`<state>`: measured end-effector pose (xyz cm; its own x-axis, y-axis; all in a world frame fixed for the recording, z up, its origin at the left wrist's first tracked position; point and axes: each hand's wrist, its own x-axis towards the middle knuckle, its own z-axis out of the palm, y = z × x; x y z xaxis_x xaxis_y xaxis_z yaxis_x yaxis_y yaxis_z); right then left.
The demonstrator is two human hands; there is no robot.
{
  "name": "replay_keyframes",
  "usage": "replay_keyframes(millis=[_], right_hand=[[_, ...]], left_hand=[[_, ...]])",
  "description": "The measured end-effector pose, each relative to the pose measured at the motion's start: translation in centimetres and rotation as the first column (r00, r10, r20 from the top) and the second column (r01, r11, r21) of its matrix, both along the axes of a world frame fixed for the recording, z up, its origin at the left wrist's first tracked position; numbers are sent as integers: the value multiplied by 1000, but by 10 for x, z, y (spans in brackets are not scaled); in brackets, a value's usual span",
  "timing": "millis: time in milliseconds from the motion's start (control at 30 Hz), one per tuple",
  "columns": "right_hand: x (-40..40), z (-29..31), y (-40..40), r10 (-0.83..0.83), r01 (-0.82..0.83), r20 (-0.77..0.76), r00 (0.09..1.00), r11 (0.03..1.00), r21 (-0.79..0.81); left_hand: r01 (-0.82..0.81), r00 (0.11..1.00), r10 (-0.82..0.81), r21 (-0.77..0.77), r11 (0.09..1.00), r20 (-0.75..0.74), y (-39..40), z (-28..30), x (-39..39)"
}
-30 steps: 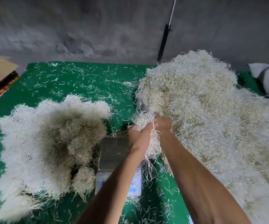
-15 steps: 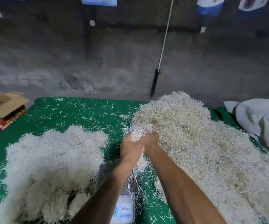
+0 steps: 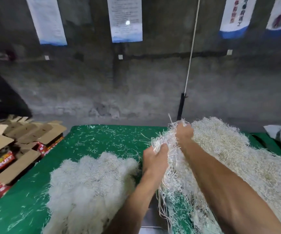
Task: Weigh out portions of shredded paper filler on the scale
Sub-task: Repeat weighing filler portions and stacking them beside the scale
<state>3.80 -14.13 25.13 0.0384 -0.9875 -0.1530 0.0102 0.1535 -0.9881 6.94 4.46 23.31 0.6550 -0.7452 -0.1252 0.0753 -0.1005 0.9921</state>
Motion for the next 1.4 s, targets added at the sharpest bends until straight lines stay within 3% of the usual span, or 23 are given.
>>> replay_keyframes(millis=[100, 200, 233, 300, 367, 500, 567, 667, 800, 867, 1000, 1100, 1167, 1267, 1333, 1400], right_hand=[[1, 15, 8, -81, 81, 5, 997, 996, -36], [14, 2, 50, 184, -192, 124, 975, 980, 60], [19, -6, 64, 257, -260, 117, 959, 965, 17], [23, -18, 89, 318, -308, 75, 945, 944, -114], [22, -29, 96, 230, -224, 25, 973, 961, -161], [17, -28, 72, 45, -51, 60, 997, 993, 105], [7, -30, 57, 1, -15, 58, 998, 973, 229], [-27, -33, 24, -52, 39, 35, 998, 954, 297], [-55, -22, 8, -188, 150, 128, 974, 953, 264], [-50, -18, 14, -135, 69, 231, 964, 960, 273], [-47, -28, 44, 104, -233, 451, 887, 942, 242], [-66, -45, 58, 165, -291, 457, 874, 931, 220], [-76, -53, 61, 263, -337, 332, 906, 922, 190], [-78, -59, 70, 546, -540, -58, 836, 837, 90], [-79, -69, 76, 621, -665, -369, 692, 747, 11], [-87, -85, 74, 555, -787, -726, 407, 616, 29]], left_hand=[[-78, 995, 78, 10, 997, -68, -7, 0, 32], [-5, 975, 10, 25, 1000, -223, -15, 7, 49], [10, 974, -4, 24, 1000, -226, -18, 7, 50], [-28, 989, 32, 29, 999, -146, -23, 2, 47], [-46, 999, 46, 39, 998, 0, -23, -2, 39], [76, 942, -95, 74, 994, 321, -14, -8, 22], [102, 933, -114, 53, 993, 343, -6, -4, 15], [121, 966, -123, 22, 992, 227, 12, -14, 7], [-79, 997, 79, 13, 997, -22, 19, -24, 35], [-116, 984, 128, 99, 988, -127, 10, -30, 52], [-30, 964, 72, 164, 986, -256, -11, -38, 54], [-22, 802, 48, 50, 998, -596, -19, -40, 54], [-127, 666, 7, -103, 987, -746, -21, -40, 53], [-280, 675, 117, -107, 954, -729, -20, -47, 53], [-331, 716, 215, -52, 942, -664, -20, -46, 58], [-397, 735, 313, -8, 918, -602, -25, -44, 68]])
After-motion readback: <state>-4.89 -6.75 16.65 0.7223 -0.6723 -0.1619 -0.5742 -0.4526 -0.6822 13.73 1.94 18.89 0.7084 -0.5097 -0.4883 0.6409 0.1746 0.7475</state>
